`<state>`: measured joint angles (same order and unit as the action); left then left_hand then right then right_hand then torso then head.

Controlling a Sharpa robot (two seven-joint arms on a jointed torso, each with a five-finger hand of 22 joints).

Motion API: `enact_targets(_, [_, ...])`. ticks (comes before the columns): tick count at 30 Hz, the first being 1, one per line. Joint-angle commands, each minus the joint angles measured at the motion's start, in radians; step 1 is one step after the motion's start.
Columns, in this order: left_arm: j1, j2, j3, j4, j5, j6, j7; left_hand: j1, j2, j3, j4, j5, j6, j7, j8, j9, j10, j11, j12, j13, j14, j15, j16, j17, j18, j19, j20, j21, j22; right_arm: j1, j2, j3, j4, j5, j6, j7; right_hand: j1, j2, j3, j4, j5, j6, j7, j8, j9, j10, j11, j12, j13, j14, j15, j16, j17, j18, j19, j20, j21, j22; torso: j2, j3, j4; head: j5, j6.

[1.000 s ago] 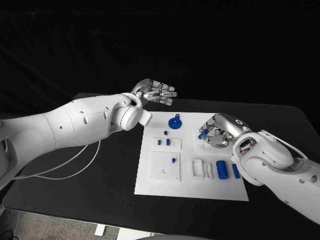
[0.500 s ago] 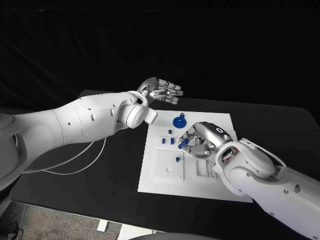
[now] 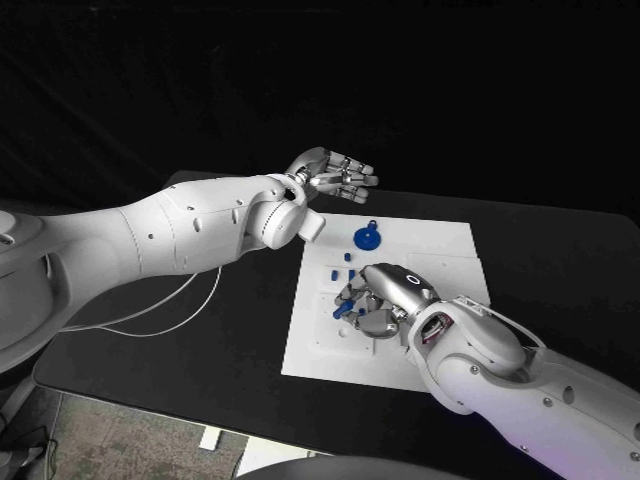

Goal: Assemble the parts on the task board

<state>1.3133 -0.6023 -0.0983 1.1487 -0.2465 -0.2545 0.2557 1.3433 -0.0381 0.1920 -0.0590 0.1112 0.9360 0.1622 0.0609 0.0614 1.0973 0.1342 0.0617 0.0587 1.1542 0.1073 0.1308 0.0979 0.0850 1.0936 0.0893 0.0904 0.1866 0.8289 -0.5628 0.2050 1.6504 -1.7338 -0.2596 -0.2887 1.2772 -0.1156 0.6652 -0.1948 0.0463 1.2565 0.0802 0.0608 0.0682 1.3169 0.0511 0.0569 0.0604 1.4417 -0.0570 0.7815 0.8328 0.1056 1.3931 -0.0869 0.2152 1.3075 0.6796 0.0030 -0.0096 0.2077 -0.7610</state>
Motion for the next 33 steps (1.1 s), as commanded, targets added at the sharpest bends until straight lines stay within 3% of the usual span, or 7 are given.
enact_targets(1, [0.001, 0.002, 0.001, 0.002, 0.006, 0.019, 0.008, -0.001, 0.011, -0.001, 0.001, -0.007, 0.004, -0.001, 0.002, 0.000, 0.003, 0.001, -0.002, 0.001, 0.002, 0.001, 0.005, 0.001, -0.013, -0.004, 0.001, 0.005, 0.001, -0.002, 0.001, -0.017, 0.001, -0.041, 0.010, 0.018, 0.000, 0.009, 0.001, -0.007, 0.002, 0.007, 0.002, 0.003, 0.002, 0.030, -0.023, 0.003, 0.001, 0.004, -0.006, -0.006, -0.001, 0.013, -0.008, 0.001, 0.004, 0.021, 0.000, 0.0003, -0.0012, 0.004, -0.007])
enact_targets(5, [0.001, 0.000, 0.001, 0.005, 0.006, 0.021, 0.007, -0.001, 0.011, -0.001, 0.001, -0.007, 0.004, -0.001, 0.002, 0.000, 0.003, 0.001, -0.002, 0.001, 0.002, 0.001, 0.005, 0.001, -0.013, -0.004, 0.001, 0.005, 0.001, -0.002, 0.003, -0.040, -0.004, -0.065, 0.008, 0.016, 0.000, 0.009, 0.001, -0.007, 0.002, 0.008, 0.001, 0.003, 0.002, 0.031, -0.024, 0.003, 0.001, 0.004, -0.006, -0.006, 0.000, 0.013, -0.008, 0.001, 0.004, 0.021, 0.000, 0.0008, 0.0010, 0.004, -0.011])
enact_targets(10, [0.001, -0.001, 0.001, 0.006, 0.006, 0.021, 0.005, 0.000, 0.010, -0.001, -0.002, -0.007, 0.004, -0.001, 0.002, 0.000, 0.003, 0.001, -0.003, 0.001, 0.002, 0.001, 0.005, 0.002, -0.013, -0.004, 0.001, 0.005, 0.001, -0.004, 0.007, -0.053, -0.007, -0.078, 0.015, 0.001, -0.001, 0.009, 0.002, -0.009, 0.002, 0.008, 0.001, 0.003, 0.002, 0.032, -0.024, 0.003, 0.001, 0.005, -0.006, -0.006, 0.000, 0.014, -0.008, 0.001, 0.005, 0.021, 0.000, 0.0012, 0.0025, 0.008, -0.014])
enact_targets(15, [0.001, -0.001, 0.001, 0.007, 0.005, 0.023, 0.004, 0.000, 0.010, -0.001, -0.002, -0.007, 0.004, -0.001, 0.002, 0.000, 0.003, 0.001, -0.003, 0.001, 0.002, 0.001, 0.005, 0.002, -0.013, -0.004, 0.001, 0.005, 0.001, -0.006, 0.004, -0.057, -0.009, -0.089, 0.027, -0.010, -0.002, 0.009, 0.003, -0.011, 0.002, 0.008, 0.001, 0.003, 0.002, 0.032, -0.024, 0.003, 0.001, 0.004, -0.006, -0.007, 0.000, 0.014, -0.008, 0.001, 0.006, 0.021, -0.001, -0.0003, -0.0004, 0.012, -0.017])
enact_targets(22, [0.001, -0.002, 0.001, 0.007, 0.005, 0.026, 0.003, 0.000, 0.010, -0.001, -0.002, -0.007, 0.004, -0.001, 0.002, 0.000, 0.003, 0.001, -0.003, 0.001, 0.002, 0.001, 0.005, 0.002, -0.013, -0.004, 0.001, 0.005, 0.001, -0.010, 0.002, -0.062, -0.010, -0.124, 0.031, -0.017, -0.003, 0.007, 0.006, -0.013, 0.003, 0.009, 0.001, 0.003, 0.002, 0.032, -0.024, 0.003, 0.002, 0.004, -0.006, -0.007, -0.001, 0.014, -0.010, 0.002, 0.007, 0.022, 0.000, 0.0024, 0.0004, 0.019, -0.022])
enact_targets(27, [0.001, -0.002, 0.001, 0.007, 0.005, 0.027, 0.002, -0.001, 0.011, -0.002, -0.003, -0.007, 0.004, -0.001, 0.002, 0.000, 0.003, 0.001, -0.003, 0.001, 0.002, 0.001, 0.005, 0.002, -0.013, -0.004, 0.001, 0.004, 0.000, -0.011, 0.000, -0.063, -0.010, -0.156, 0.016, -0.022, -0.003, 0.006, 0.010, -0.015, 0.003, 0.010, 0.001, 0.003, 0.002, 0.034, -0.024, 0.003, 0.001, 0.004, -0.006, -0.006, -0.001, 0.016, -0.011, 0.002, 0.010, 0.022, 0.000, 0.0017, 0.0019, 0.020, -0.022])
enact_targets(33, [0.001, -0.003, 0.001, 0.006, 0.004, 0.028, 0.002, -0.001, 0.011, -0.002, -0.003, -0.007, 0.004, -0.001, 0.002, 0.000, 0.003, 0.001, -0.003, 0.001, 0.002, 0.001, 0.005, 0.002, -0.013, -0.004, 0.001, 0.004, 0.000, -0.012, -0.003, -0.063, -0.010, -0.178, 0.012, -0.025, -0.003, 0.003, 0.015, -0.015, 0.003, 0.011, 0.000, 0.003, 0.002, 0.035, -0.024, 0.003, 0.001, 0.004, -0.006, -0.005, -0.001, 0.016, -0.012, 0.002, 0.013, 0.022, 0.000, 0.0020, -0.0009, 0.023, -0.026])
